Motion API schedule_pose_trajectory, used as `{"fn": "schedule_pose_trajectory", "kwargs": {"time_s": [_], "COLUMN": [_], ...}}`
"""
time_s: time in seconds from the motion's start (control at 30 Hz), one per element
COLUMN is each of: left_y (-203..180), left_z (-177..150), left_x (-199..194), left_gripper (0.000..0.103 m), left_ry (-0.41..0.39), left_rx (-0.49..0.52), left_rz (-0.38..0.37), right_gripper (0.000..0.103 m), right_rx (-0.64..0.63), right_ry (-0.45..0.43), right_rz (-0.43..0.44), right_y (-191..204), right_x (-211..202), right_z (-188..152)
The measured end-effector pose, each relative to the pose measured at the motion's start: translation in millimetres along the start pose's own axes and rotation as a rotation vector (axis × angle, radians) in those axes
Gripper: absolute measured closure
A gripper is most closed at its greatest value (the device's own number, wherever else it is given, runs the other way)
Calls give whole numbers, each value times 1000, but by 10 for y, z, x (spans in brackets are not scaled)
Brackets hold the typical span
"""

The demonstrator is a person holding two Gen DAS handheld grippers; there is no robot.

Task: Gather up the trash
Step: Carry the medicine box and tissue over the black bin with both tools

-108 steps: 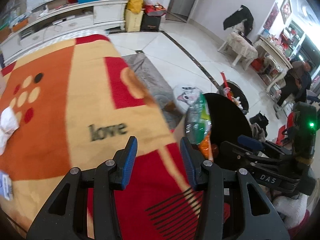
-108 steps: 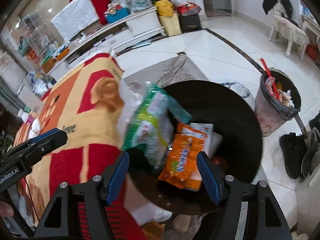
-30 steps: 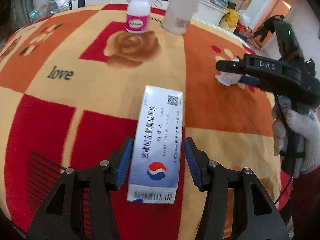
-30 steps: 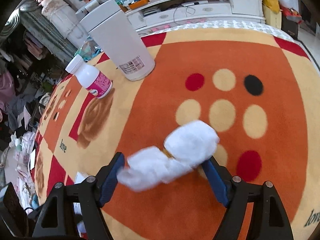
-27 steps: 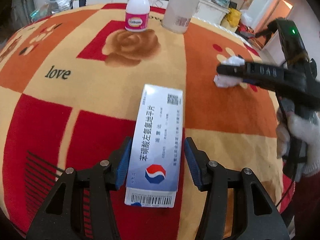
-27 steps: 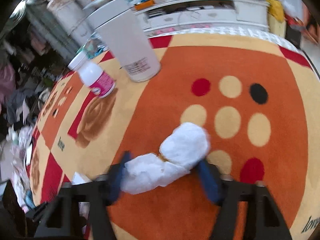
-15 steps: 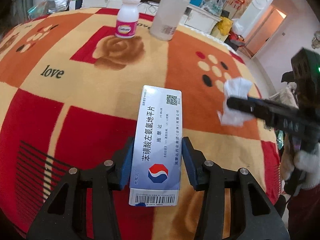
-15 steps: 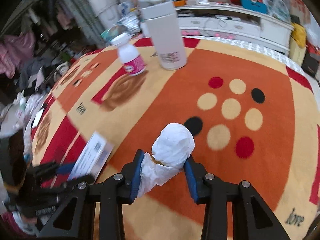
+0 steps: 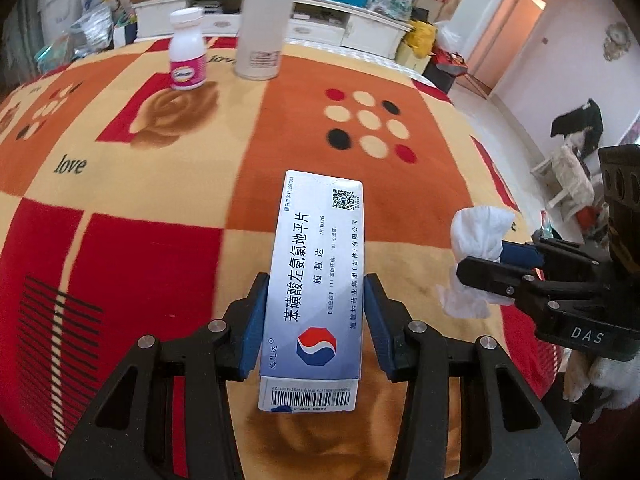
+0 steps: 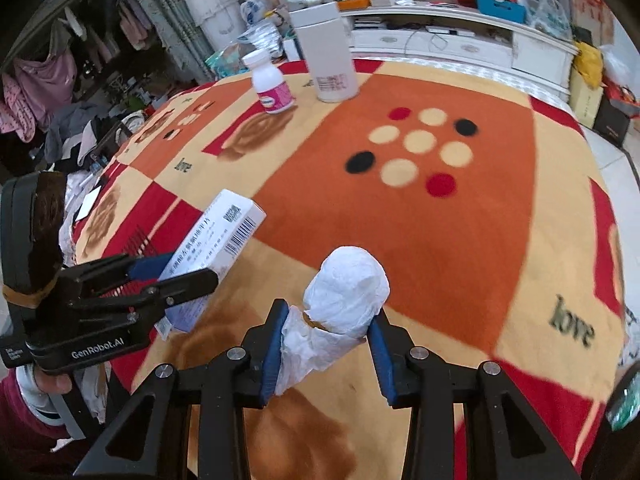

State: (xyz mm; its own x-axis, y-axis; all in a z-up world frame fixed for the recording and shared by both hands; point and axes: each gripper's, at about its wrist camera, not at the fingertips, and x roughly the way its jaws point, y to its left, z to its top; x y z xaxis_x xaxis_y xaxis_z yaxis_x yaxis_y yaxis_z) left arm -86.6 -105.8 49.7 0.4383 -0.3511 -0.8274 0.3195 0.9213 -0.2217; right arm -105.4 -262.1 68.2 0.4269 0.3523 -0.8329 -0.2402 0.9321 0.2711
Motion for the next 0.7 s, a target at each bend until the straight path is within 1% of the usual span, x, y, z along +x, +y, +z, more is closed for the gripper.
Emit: {"fn": "schedule_pose_trajectory", "kwargs": {"time_s": [0.37,0.7], "left_y": [-593,-1212], "left_z": [-12,16], "left_x": [61,187], "left_gripper": [59,59], "left_ry": [-4,6], "left_rx": [98,199], "left_rz": [-21,-67], "right_gripper": [65,65], "right_rx": [69,168], "right_ry": [-30,-73], "right_rz": [-52,-106], "right_y": [-371,-835], "right_x": [-348,-707], "right_z": [-375,-655]}}
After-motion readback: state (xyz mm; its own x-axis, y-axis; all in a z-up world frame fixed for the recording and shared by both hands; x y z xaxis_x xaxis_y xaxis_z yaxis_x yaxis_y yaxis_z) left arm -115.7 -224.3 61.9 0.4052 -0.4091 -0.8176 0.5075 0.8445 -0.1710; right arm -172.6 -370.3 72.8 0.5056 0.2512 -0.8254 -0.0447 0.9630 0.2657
